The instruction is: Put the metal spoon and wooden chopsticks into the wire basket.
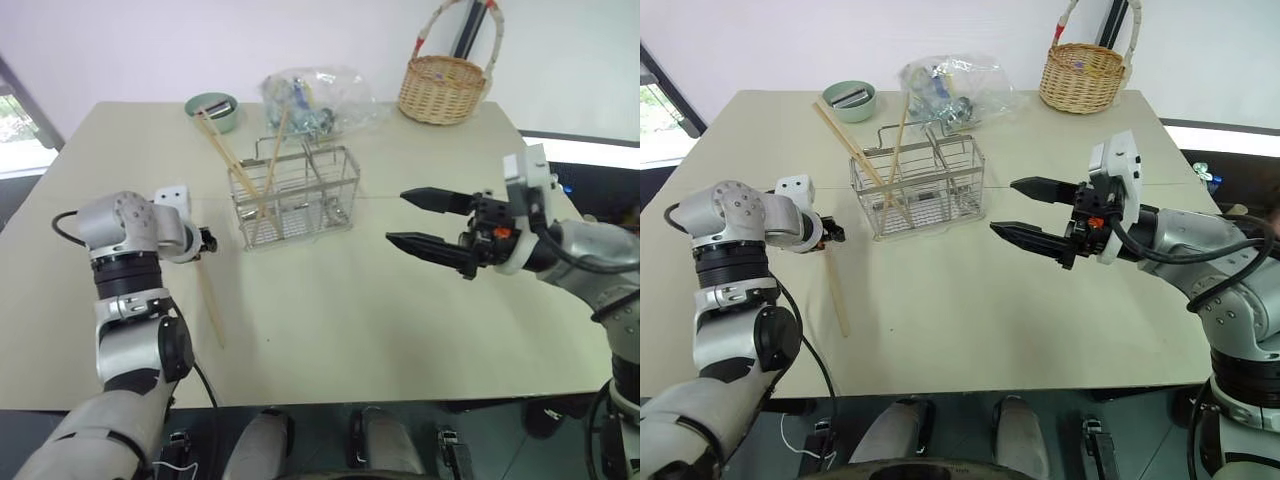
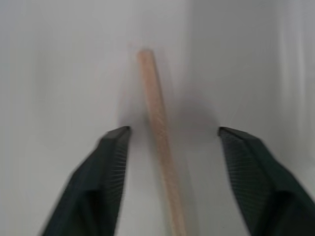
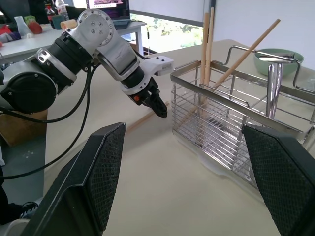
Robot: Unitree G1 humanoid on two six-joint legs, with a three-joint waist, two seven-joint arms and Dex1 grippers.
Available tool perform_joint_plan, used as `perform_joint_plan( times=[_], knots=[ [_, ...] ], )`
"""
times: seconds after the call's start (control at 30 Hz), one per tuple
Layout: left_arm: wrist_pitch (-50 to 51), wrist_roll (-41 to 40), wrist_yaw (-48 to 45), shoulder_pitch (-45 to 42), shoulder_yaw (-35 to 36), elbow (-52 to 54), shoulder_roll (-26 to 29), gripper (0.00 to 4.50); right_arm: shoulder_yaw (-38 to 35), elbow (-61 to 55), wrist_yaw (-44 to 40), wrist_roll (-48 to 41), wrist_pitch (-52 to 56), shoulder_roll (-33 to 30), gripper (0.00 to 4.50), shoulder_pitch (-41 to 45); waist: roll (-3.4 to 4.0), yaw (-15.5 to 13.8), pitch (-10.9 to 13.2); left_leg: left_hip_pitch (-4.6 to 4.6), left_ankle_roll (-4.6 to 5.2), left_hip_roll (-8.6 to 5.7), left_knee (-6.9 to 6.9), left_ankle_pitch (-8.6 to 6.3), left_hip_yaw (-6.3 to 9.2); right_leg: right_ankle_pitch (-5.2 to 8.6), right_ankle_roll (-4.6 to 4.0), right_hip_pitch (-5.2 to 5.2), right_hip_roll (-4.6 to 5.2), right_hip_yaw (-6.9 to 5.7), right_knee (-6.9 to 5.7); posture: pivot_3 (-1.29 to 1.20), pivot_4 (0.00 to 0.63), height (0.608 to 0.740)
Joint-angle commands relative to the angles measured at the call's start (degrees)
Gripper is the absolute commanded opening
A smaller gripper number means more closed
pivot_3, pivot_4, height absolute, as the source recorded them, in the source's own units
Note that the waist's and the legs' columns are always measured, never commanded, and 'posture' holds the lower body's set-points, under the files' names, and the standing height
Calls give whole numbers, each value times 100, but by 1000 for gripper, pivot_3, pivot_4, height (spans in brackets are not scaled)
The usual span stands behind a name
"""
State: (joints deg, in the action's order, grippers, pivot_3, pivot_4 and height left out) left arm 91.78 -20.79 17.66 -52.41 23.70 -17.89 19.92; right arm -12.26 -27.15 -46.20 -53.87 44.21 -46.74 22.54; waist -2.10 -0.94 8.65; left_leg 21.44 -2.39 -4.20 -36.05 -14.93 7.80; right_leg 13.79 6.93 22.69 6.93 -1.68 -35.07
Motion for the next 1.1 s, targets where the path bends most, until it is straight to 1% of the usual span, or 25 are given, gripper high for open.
perform_joint_plan(
  times=[0.03,0.07,0.1,0.13,0.3,0.4,0.53,0.6,0.7,0.77,0.83,0.9,1.03,1.1],
  knots=[
    [-19,227,-183,-111,103,-77,-117,1107,-242,-182,31,-99,-53,-56,3876,-7,0,-13,0,0,0,-2,0,0,0,0,0,-1,2,0,1,0,150,688],
    [-40,292,-214,-130,118,-90,-129,532,-239,-181,36,-95,-61,-55,3876,-11,0,-17,0,0,0,-3,0,0,1,0,0,-2,3,0,1,0,150,688],
    [-106,329,-289,-125,32,-69,-104,61,-237,-176,41,-93,-67,-54,3876,-14,0,-18,0,0,0,-3,0,0,1,0,0,-2,3,-1,1,0,150,688],
    [-182,363,-377,-119,-80,-37,-72,18,-230,-166,42,-87,-74,-54,3876,-11,0,-18,0,0,0,-3,-1,0,1,0,0,-2,3,-1,1,0,150,688],
    [-632,586,-667,-188,-327,30,79,18,-186,-86,-2,-36,-109,-57,3876,32,-2,6,2,2,0,-2,0,0,1,0,0,1,3,-2,1,0,150,688],
    [-1403,781,-833,-238,-428,6,336,18,-169,-32,-28,-21,-113,-59,3876,74,-3,27,2,4,0,0,3,0,0,0,0,5,2,-2,1,0,150,688],
    [-2825,838,-869,-489,-23,-204,602,18,-133,19,-41,-12,-92,-66,3876,153,-2,18,4,5,-1,6,7,0,-3,0,0,12,1,-2,1,0,150,688],
    [-3951,762,-1060,-736,190,-315,794,18,-137,57,-61,-23,-62,-87,3876,217,-2,13,4,5,-1,5,6,0,-3,0,0,10,2,-1,4,0,150,688],
    [-5376,278,-1595,-1271,651,-223,928,18,-141,124,-94,-34,-21,-125,3876,304,-12,3,10,11,-1,4,5,0,-3,-1,0,12,3,-2,10,0,150,688],
    [-5855,-157,-1998,-1574,889,-63,898,18,-134,135,-110,-34,-6,-140,3876,315,-13,-4,10,20,-1,3,2,0,0,-1,0,13,6,-5,15,0,150,688],
    [-5828,-694,-2307,-1936,1072,47,839,18,-109,120,-110,-26,7,-131,3876,320,-14,-8,9,20,0,-4,-1,-1,-1,-1,0,7,13,-6,18,0,150,688],
    [-5742,-1041,-2603,-2166,992,220,784,18,-93,111,-103,-20,15,-111,3876,326,-12,3,9,18,5,-11,-2,-3,-3,-2,3,3,19,-6,22,0,150,688],
    [-5578,-1257,-2878,-2293,549,494,654,18,11,65,-137,172,-112,-71,3876,239,-10,15,8,7,11,-12,-1,-6,-6,-2,5,-4,19,-6,19,0,150,688],
    [-5540,-1321,-2942,-2175,375,594,514,18,-22,32,-62,93,-69,10,3876,235,-10,18,9,5,11,-9,-3,-5,-3,-2,6,-5,13,-6,12,0,150,688]
  ],
)
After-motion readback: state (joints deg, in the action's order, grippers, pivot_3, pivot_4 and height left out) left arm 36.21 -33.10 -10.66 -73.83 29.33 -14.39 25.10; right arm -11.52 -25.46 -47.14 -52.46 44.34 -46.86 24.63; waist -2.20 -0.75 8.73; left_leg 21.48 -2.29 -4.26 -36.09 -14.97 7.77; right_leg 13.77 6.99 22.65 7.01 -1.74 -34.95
